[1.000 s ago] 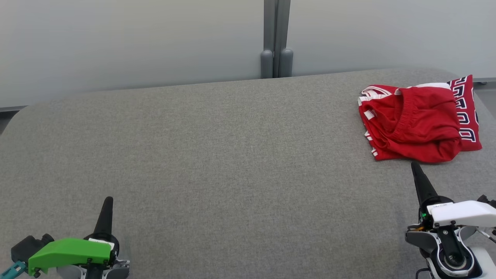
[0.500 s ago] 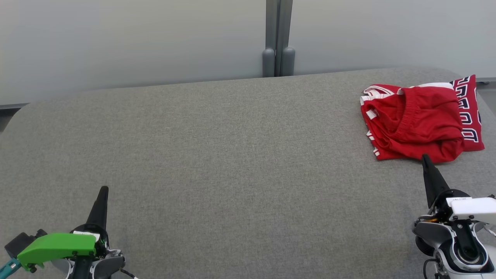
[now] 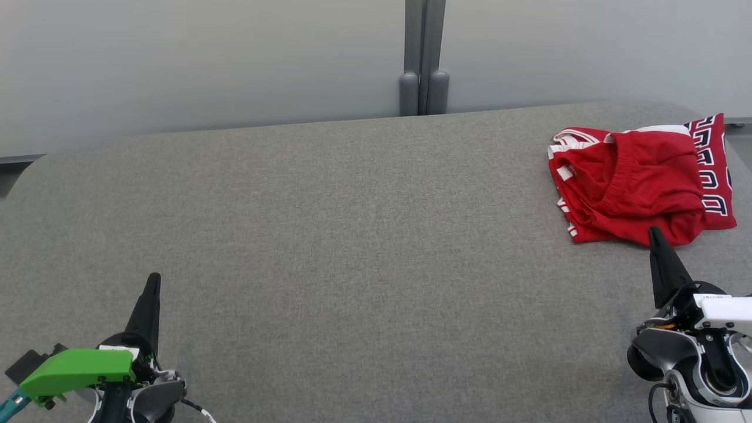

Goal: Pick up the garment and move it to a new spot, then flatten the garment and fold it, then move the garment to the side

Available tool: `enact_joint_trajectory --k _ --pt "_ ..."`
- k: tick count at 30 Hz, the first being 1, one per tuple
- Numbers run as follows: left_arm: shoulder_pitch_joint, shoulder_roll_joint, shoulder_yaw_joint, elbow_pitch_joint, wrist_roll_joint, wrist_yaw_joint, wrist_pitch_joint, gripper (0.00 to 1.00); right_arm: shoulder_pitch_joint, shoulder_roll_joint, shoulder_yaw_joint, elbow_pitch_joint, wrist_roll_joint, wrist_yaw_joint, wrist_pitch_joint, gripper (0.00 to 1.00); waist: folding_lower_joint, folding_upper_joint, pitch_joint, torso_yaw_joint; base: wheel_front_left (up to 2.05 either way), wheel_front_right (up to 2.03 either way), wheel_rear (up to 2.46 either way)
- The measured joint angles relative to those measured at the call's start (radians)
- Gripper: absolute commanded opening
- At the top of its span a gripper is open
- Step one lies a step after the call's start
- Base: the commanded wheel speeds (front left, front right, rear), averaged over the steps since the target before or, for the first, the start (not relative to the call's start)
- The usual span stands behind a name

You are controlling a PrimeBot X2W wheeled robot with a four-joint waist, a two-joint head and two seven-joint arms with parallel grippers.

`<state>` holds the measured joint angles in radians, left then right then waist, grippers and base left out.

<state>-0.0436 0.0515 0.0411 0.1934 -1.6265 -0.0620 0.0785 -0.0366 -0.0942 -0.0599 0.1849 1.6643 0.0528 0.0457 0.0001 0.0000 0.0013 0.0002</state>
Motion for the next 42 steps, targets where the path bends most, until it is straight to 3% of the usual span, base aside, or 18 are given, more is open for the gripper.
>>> enact_joint_trajectory --k 42 --pt "0.000 0.000 0.002 0.013 0.000 -0.003 0.000 0.00 -0.007 0.000 -0.001 0.016 0.000 0.010 0.000 0.00 0.0000 0.0000 -0.001 0.000 0.00 0.00 0.00"
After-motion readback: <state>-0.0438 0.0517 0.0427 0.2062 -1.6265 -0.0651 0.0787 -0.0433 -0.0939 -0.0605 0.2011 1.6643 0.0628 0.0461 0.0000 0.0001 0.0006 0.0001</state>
